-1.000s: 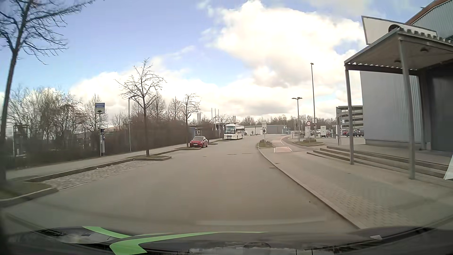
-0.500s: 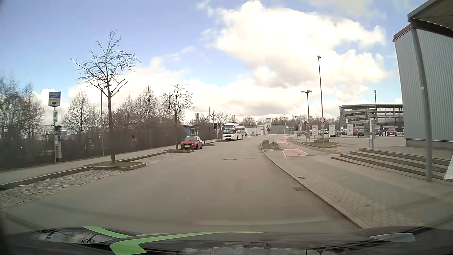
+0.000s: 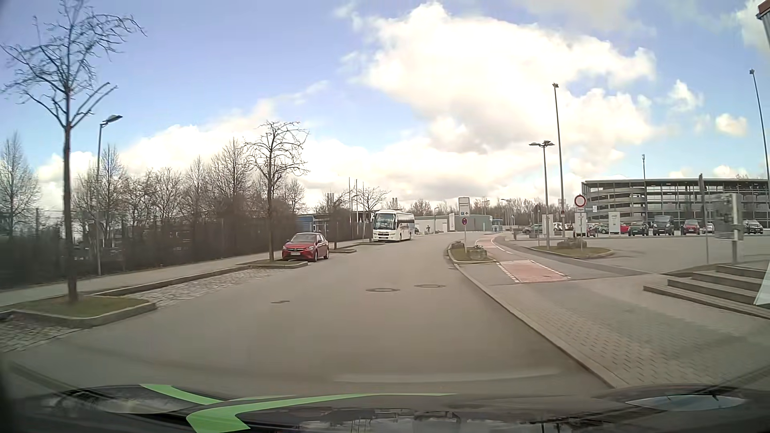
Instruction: Follow the waypoints while adhering to traffic rules and regulations
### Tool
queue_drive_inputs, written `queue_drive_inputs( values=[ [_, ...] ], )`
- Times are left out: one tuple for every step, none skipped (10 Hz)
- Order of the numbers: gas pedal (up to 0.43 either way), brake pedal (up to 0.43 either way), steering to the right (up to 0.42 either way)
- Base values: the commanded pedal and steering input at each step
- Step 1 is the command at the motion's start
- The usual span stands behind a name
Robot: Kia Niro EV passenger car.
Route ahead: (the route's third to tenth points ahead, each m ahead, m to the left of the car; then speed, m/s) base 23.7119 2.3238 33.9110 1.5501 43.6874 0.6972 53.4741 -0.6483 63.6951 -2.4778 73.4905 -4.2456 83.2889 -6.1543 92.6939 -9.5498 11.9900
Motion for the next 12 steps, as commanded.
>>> queue_drive_inputs(
  values=[
    [0.059, 0.0, 0.006],
    [0.059, 0.0, 0.007],
    [0.059, 0.0, 0.006],
    [0.059, 0.0, 0.006],
    [0.059, 0.0, 0.007],
    [0.059, 0.0, 0.006],
    [0.059, 0.0, 0.006],
    [0.059, 0.0, 0.007],
    [0.059, 0.0, 0.008],
    [0.059, 0.0, 0.008],
    [0.059, 0.0, 0.008],
    [0.059, 0.0, 0.008]
  ],
)
